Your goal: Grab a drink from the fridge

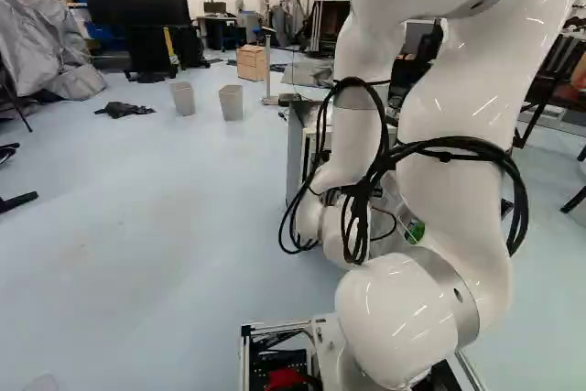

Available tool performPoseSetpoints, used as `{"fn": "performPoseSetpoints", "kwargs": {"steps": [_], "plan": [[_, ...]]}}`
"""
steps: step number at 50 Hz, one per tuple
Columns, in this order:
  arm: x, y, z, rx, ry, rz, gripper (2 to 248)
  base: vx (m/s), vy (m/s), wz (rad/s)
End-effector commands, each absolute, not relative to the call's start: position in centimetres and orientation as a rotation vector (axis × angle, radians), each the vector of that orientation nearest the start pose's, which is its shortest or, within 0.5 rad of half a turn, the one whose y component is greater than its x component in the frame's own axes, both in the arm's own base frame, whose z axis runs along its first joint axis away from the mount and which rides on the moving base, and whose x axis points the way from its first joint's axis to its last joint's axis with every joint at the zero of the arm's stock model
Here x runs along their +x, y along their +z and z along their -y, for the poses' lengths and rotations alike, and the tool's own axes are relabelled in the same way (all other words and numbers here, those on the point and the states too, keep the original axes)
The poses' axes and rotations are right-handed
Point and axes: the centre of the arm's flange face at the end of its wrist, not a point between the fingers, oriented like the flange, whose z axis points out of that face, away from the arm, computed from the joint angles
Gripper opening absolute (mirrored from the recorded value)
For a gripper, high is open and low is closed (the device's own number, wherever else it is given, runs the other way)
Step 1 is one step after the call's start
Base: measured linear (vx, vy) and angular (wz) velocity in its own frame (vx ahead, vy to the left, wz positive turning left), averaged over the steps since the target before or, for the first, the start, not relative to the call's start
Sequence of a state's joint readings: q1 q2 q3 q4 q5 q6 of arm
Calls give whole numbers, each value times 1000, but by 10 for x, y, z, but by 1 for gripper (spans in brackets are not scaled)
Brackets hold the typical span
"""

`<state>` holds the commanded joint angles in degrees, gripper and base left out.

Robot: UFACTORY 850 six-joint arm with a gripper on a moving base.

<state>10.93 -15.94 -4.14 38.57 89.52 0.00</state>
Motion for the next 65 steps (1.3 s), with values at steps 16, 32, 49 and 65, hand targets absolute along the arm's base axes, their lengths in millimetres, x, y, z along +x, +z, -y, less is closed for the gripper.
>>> {"fn": "performPoseSetpoints", "kwargs": {"steps": [16,32,49,65], "plan": [[243,285,4,-2654,-2184,-435,90,0,0,0],[246,292,-3,-2610,-2112,-357,90,0,0,0],[260,298,-12,-2588,-2019,-277,90,0,0,0],[278,304,-15,-2586,-1953,-248,90,0,0,0]]}}
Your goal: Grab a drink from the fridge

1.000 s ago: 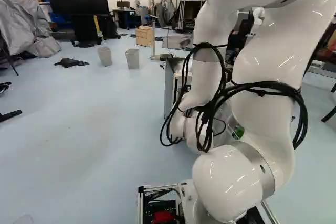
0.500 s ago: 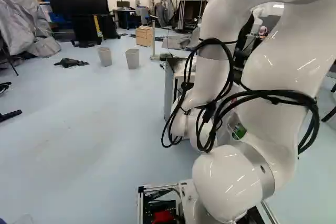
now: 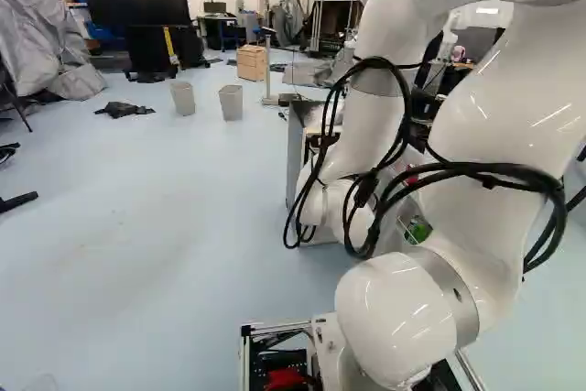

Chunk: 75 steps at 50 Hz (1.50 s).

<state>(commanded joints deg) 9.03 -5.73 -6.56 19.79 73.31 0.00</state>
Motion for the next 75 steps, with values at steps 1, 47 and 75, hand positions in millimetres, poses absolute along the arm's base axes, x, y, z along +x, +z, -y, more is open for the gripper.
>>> {"fn": "performPoseSetpoints", "kwargs": {"steps": [1,47,75], "plan": [[279,304,-15,-2587,-1950,-248,90,0,0,0],[317,325,-6,-2633,-1809,-275,90,0,0,0],[336,350,0,-2578,-1879,-314,90,0,0,0]]}}
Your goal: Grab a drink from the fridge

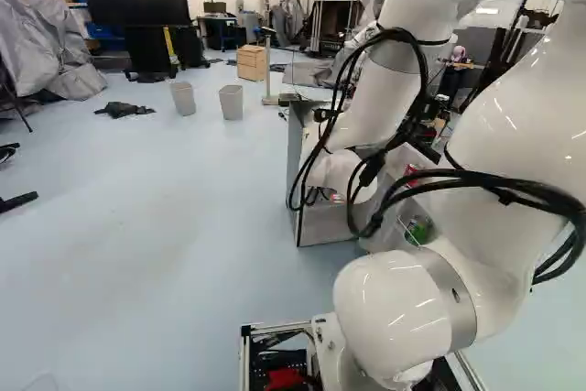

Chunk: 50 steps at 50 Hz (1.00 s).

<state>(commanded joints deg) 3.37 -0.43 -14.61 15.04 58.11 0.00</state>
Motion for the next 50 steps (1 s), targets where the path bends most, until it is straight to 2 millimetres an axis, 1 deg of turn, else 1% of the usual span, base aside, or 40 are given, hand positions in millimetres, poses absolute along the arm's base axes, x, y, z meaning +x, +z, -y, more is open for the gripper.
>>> {"fn": "performPoseSetpoints", "kwargs": {"steps": [37,50], "plan": [[371,386,6,-2477,-2001,-351,90,0,0,0],[384,398,9,-2453,-2025,-330,90,0,0,0]]}}
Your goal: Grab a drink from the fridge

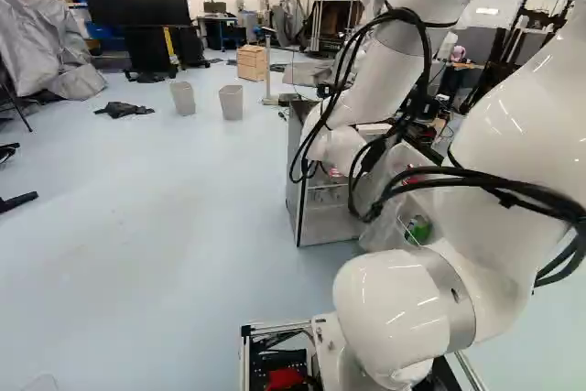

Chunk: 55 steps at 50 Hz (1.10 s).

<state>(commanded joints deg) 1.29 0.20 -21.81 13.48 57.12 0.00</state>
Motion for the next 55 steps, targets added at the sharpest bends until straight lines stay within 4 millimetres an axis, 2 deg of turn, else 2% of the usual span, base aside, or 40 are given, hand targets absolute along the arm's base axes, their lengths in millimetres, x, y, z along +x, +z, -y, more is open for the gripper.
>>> {"fn": "performPoseSetpoints", "kwargs": {"steps": [26,55], "plan": [[410,417,15,-2455,-2012,-264,90,0,0,0],[441,412,27,-2536,-1920,-212,90,0,0,0]]}}
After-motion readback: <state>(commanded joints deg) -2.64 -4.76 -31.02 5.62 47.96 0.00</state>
